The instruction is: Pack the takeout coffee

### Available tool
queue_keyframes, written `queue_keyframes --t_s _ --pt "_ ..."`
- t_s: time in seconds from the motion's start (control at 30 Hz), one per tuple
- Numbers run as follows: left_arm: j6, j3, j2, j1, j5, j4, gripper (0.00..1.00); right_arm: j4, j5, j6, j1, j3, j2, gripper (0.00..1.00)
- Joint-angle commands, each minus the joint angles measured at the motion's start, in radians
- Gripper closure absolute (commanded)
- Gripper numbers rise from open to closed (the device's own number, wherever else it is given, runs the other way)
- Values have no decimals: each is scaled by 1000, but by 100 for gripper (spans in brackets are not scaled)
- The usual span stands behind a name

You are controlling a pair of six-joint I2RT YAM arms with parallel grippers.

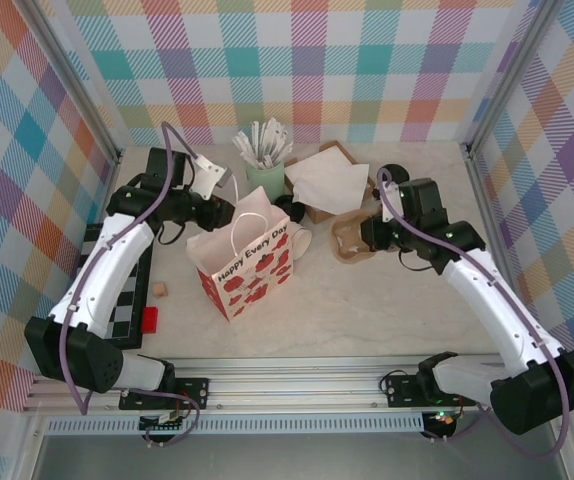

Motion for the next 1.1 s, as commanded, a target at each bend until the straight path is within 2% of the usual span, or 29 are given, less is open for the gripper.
queue_keyframes --t_s 0.0,0.2,0.3,0.4,0.53,0.57,0.67,0.77,0.9,1.07 --pt "2 11 -12 -28 77 -23 80 -94 -41 9 -33 91 -31 100" --pt "-14 1 -17 -75 177 1 90 -110 -107 56 -77 162 -25 100" --pt "-13 16 -7 -101 187 5 94 -139 -142 60 -85 229 -3 100" --pt "-51 21 -4 -121 201 50 94 -165 -252 68 -85 307 33 100" --pt "-186 53 32 -181 127 104 96 -146 -489 138 -82 390 95 100" --pt "-219 55 42 -195 119 128 100 -135 -543 167 -77 414 116 100" --pt "-254 32 59 -241 137 196 100 -99 -652 259 -60 487 186 100" --pt "-243 62 110 -256 155 194 100 -75 -735 284 -21 562 265 100" --pt "-256 142 176 -262 124 147 100 -136 -825 280 24 675 379 100" --pt "-299 151 192 -264 90 168 100 -189 -844 271 70 671 430 100"
